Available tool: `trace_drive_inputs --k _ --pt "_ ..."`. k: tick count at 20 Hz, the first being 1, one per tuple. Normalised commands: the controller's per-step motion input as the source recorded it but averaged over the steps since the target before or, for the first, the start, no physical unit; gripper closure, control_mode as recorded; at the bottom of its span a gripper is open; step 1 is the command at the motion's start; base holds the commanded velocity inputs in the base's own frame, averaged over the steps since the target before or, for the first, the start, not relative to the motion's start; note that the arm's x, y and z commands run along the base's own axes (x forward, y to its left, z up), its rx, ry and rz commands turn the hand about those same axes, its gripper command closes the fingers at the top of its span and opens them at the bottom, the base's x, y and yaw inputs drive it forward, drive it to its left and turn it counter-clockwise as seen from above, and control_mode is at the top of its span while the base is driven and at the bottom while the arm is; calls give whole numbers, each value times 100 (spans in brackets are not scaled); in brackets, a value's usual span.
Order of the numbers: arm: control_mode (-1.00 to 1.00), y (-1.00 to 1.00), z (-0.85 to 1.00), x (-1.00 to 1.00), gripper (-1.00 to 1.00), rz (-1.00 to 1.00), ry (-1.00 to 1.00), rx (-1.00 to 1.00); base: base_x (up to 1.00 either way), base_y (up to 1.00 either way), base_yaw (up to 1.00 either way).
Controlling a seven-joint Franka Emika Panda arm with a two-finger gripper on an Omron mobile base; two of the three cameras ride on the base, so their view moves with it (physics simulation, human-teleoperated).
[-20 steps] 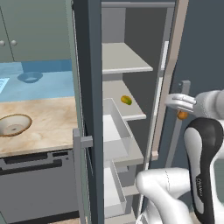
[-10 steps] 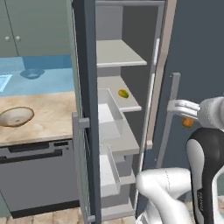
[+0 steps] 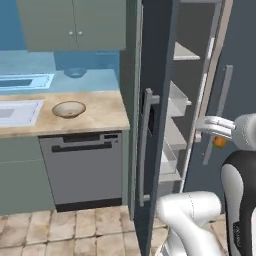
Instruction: Take the garlic, mango, and mushroom from the freezer and place them in the bowl on the counter.
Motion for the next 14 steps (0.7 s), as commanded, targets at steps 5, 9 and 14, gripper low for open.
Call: trace_drive_inputs --k 5,9,14 --pt "100 0 0 0 100 0 0 0 14 100 6" --pt "100 0 0 0 100 0 0 0 60 100 1" --pt "100 0 0 0 100 0 0 0 97 100 -1"
